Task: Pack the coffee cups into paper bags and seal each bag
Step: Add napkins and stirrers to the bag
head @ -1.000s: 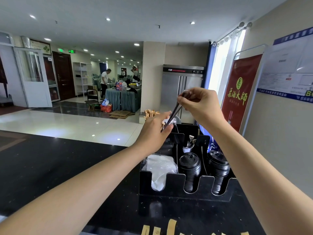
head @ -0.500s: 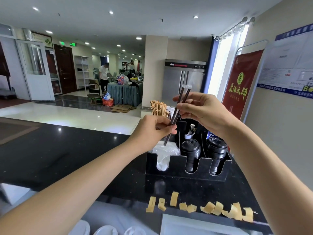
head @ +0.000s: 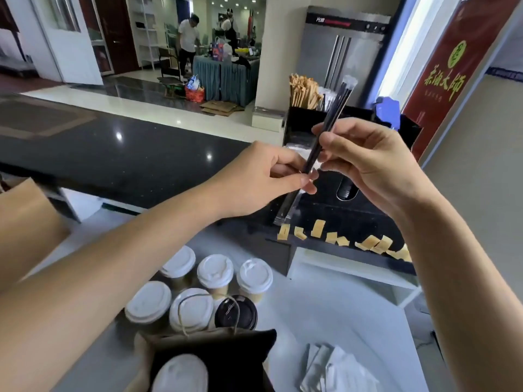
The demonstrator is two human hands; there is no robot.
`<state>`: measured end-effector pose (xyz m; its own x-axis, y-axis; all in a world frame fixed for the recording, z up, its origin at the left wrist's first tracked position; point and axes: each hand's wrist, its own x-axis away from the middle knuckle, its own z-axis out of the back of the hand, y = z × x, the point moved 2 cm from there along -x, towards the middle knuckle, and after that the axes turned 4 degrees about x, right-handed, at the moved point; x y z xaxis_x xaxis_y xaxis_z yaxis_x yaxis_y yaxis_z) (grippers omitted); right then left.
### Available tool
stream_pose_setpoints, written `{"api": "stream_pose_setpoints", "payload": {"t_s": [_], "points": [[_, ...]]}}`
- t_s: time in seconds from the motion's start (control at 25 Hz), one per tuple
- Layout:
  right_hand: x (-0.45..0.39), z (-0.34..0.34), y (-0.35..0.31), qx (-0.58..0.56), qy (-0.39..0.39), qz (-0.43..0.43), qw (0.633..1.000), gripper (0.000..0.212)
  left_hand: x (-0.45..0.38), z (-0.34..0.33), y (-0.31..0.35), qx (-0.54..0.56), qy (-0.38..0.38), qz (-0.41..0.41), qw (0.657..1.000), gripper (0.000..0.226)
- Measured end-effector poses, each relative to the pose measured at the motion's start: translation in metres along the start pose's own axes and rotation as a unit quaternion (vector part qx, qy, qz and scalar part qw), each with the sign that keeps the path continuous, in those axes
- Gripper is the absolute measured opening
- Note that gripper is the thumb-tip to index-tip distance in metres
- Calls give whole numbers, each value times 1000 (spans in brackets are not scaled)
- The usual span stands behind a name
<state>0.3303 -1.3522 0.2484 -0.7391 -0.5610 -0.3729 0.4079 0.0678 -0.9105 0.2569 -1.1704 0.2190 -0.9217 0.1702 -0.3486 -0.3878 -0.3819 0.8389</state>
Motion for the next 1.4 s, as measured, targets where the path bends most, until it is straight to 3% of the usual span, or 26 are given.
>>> {"api": "stream_pose_setpoints", "payload": {"t_s": [0.32,0.44,0.6,0.68,0.84,1.12,1.2,1.28,1.4], "points": [[55,-68,27,-32,-6,-23,999,23,105,7,-14,-41,-19,50,998,16],[76,-85,34,-37,13,-23,999,24,144,9,-25,-59,23,72,995,17],[108,-93,43,-68,47,-37,996,26,200,11,-37,-236,168,11,957,16],[123,-93,50,-58,51,-46,996,30,221,9,-48,-282,178,-1,943,22],[145,-105,64,-10,29,-66,997,25,248,-6,-74,-349,133,17,928,26],[163,-134,94,36,-4,-103,994,13,269,-18,-105,-381,59,130,914,16],[168,-145,99,69,-24,-102,992,10,272,-17,-109,-358,16,177,917,30],[173,-157,101,107,-41,-95,989,10,276,-17,-113,-326,-37,205,922,57],[181,-177,98,158,-58,-72,983,19,284,-17,-120,-255,-76,196,944,90]]}}
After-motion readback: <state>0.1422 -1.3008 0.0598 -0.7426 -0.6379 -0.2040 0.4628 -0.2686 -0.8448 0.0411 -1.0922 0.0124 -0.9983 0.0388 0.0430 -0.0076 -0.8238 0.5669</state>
